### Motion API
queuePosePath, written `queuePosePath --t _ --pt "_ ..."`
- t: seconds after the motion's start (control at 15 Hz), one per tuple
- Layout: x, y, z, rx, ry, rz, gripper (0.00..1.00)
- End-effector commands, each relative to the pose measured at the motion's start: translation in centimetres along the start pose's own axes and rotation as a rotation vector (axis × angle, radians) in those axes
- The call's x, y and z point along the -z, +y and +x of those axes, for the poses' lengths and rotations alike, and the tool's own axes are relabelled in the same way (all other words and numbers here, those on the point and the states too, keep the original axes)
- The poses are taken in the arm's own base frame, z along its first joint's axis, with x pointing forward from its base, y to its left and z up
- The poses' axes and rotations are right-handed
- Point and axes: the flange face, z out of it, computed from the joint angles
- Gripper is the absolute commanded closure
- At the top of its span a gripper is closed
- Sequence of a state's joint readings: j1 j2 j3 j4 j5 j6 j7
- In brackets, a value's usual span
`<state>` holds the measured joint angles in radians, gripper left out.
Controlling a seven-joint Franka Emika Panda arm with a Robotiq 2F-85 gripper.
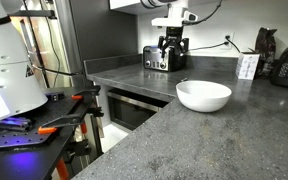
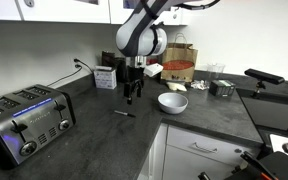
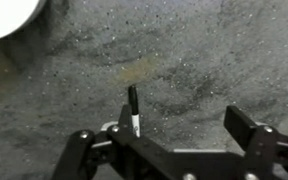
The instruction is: Put the pen in the bowl
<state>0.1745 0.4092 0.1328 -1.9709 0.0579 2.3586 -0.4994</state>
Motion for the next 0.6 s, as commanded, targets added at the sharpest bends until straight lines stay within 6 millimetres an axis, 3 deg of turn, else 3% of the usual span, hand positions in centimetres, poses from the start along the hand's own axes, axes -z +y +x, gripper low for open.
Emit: queuePosePath --t 0.0,0.27,0.53 --pt "-2.3 0.8 3.4 0.029 -0.049 -0.013 0.0" --pt "-6.0 1.8 5.8 0.066 -0.091 -0.066 0.0" --pt "-8.3 2.0 8.2 0.091 -0.093 -0.068 0.0"
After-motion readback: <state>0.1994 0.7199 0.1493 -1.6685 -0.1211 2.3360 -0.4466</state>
